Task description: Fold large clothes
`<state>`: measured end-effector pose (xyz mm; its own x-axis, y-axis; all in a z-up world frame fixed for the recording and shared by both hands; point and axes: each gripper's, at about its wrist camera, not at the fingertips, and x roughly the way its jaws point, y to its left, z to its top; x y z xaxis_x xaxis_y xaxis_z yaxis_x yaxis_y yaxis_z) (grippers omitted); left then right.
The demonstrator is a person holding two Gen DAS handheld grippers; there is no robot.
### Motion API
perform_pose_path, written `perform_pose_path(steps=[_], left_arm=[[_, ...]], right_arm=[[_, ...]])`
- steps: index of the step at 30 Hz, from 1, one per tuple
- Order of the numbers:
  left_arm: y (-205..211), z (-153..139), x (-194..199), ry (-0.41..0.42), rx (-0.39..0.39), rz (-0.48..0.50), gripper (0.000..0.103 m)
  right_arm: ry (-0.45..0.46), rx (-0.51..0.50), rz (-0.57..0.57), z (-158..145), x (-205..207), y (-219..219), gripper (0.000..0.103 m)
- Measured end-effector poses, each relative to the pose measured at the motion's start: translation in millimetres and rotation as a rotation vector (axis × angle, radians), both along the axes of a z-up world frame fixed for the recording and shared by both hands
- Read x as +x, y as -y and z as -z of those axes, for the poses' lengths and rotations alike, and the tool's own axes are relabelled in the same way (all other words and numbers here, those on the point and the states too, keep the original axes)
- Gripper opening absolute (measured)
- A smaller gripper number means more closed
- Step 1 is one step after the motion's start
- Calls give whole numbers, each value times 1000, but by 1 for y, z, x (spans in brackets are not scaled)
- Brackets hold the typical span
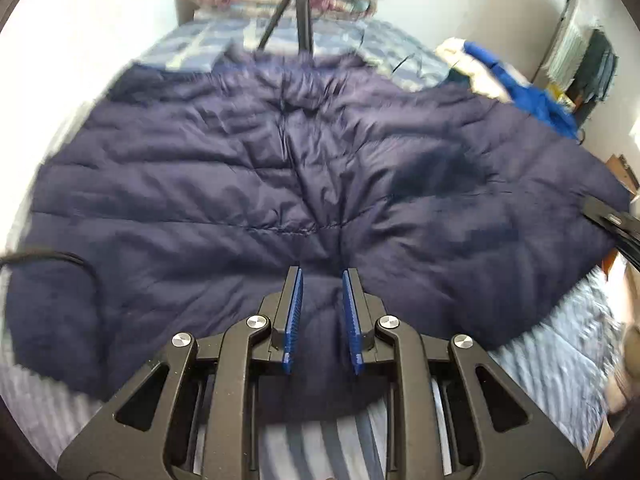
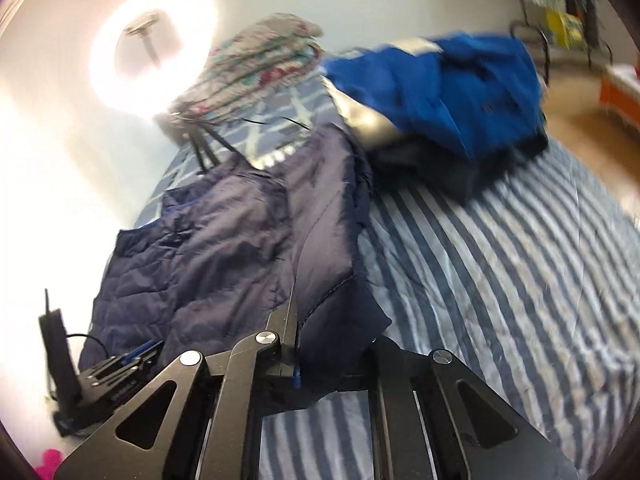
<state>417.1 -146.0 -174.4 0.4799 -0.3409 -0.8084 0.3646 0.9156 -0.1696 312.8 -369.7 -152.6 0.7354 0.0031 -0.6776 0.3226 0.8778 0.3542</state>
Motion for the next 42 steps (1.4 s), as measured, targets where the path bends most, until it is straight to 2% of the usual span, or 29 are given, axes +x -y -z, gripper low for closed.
perform_pose_path(steps=[3, 6, 9, 13, 17, 19, 24, 31, 37, 42], left_arm=[[-25, -45, -40, 44, -12, 25, 20], [-54, -77, -78, 65, -32, 26, 20], [-78, -94, -104, 61, -54, 32, 26], [-107, -98, -132, 61, -82, -13, 26], [-126, -92, -146, 64, -45, -29, 26], [-139, -89, -147, 48, -63, -47, 26], [-168, -97, -153, 74, -88, -90, 26], [-202, -104, -164, 93, -122, -138, 26], [-220, -109, -168, 109, -145, -170, 26], [-232, -110, -169, 109, -161, -194, 26]], right_arm=[[35, -55, -40, -19, 4, -14, 7], [67, -93, -78, -35, 5, -26, 7], [98, -139, -120, -49, 7, -41, 7], [149, -210, -194, -71, 11, -71, 7], [191, -263, -290, -90, 20, -112, 7], [205, -291, -333, -96, 26, -135, 7], [227, -283, -438, -100, 45, -186, 7], [209, -252, -577, -78, 86, -267, 6], [116, -176, -703, -25, 127, -335, 6], [34, -208, -810, 25, 141, -386, 7]])
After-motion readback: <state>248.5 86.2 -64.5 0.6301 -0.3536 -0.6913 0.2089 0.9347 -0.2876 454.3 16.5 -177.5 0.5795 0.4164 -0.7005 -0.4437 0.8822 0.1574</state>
